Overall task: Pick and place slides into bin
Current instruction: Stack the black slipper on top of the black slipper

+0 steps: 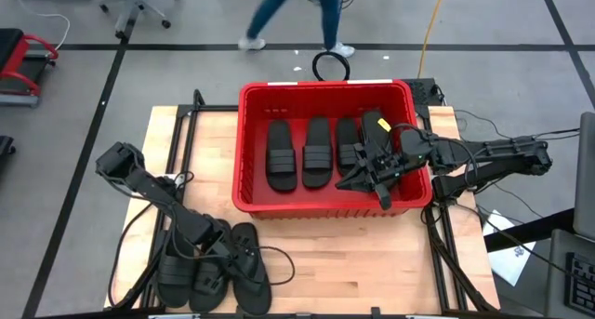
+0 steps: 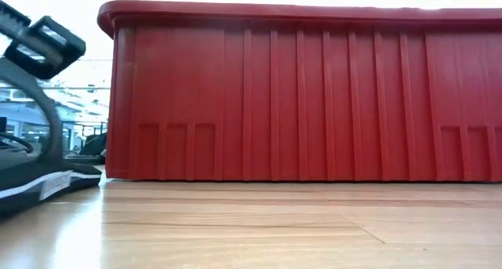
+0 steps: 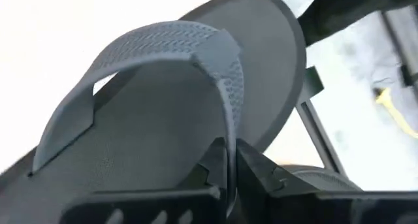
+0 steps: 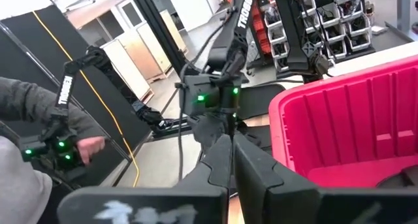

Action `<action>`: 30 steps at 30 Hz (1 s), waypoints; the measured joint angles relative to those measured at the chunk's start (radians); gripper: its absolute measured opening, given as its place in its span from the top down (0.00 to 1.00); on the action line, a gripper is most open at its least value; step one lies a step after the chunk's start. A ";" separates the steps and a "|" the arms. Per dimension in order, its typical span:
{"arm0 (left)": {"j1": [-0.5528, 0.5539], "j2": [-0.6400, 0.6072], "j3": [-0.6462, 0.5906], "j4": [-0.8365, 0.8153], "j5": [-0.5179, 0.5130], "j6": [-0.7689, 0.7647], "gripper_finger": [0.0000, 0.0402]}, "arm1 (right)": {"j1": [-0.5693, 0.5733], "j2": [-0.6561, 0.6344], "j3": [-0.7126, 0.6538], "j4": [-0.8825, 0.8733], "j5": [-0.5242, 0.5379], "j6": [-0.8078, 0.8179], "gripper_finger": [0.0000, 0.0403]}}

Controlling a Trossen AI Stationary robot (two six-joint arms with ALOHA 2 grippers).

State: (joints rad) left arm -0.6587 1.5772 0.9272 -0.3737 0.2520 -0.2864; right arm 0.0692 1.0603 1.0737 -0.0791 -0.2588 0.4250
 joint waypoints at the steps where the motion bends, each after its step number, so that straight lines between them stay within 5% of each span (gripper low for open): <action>1: -0.003 0.000 0.020 -0.033 -0.013 0.018 0.97 | 0.000 0.000 0.000 0.000 0.000 -0.001 0.98; 9: -0.003 0.000 0.267 -0.367 -0.044 0.116 0.99 | 0.000 0.000 0.000 -0.003 0.000 -0.036 0.98; 20: -0.004 0.000 0.765 -0.778 -0.058 0.128 1.00 | 0.013 0.003 0.000 -0.008 0.007 -0.213 0.95; 30: 0.042 -0.002 1.161 -1.062 -0.272 0.193 1.00 | 0.010 0.033 -0.001 -0.027 0.133 -0.259 0.76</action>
State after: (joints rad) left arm -0.6163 1.5757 2.0887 -1.4356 -0.0200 -0.0934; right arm 0.0788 1.0935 1.0725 -0.1065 -0.1262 0.1663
